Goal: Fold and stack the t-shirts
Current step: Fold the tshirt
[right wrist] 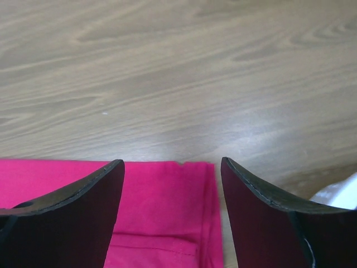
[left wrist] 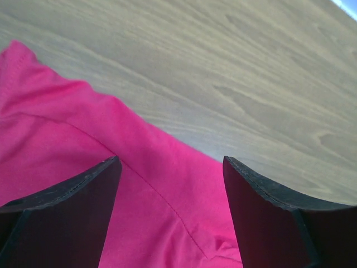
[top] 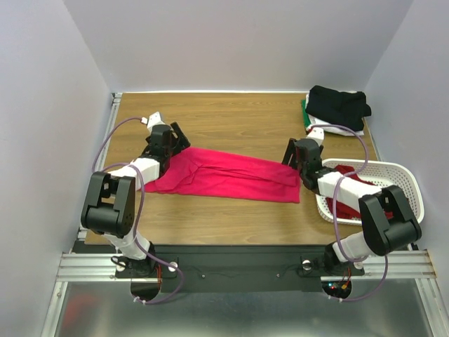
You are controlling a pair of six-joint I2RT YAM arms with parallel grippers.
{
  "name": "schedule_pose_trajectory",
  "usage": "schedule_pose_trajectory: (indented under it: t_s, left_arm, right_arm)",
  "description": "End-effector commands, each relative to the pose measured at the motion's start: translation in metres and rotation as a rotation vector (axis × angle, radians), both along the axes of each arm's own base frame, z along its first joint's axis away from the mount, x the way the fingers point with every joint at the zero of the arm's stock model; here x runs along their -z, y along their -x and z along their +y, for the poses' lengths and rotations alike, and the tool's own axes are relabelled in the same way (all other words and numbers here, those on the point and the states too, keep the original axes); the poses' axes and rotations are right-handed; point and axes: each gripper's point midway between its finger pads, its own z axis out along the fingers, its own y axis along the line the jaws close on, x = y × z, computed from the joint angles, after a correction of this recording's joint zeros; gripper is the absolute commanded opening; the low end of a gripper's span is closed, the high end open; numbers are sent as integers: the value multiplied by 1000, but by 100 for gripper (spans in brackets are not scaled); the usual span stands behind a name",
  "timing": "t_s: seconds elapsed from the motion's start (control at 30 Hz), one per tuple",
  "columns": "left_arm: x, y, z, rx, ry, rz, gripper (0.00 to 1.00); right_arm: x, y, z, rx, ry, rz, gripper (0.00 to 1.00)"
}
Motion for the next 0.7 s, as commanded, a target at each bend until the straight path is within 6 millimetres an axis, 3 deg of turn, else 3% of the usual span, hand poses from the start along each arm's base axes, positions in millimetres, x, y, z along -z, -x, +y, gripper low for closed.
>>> schedule_pose_trajectory:
  t_s: [0.0,0.07,0.2,0.33,0.47,0.67]
  left_arm:
    - [1,-8,-5,19,-24,-1,90]
    - [15,-9,2,-4,-64,57,91]
    - [17,-17,-18,75,2,47,91]
    - [36,-24,-25,97,15,88,91]
    - [44,-28,-31,117,34,99,91]
    - [38,-37,-33,117,39,76,91]
  right_arm:
    - [-18,-4,35,-175,-68,-74,76]
    - [-12,-1,48,-241,-96,-58,76]
    - [2,4,76,-366,-154,-11,76]
    - [20,7,81,-379,-150,42,76]
    - [38,14,83,-379,-150,93,76]
    - [64,26,90,-391,-151,164,75]
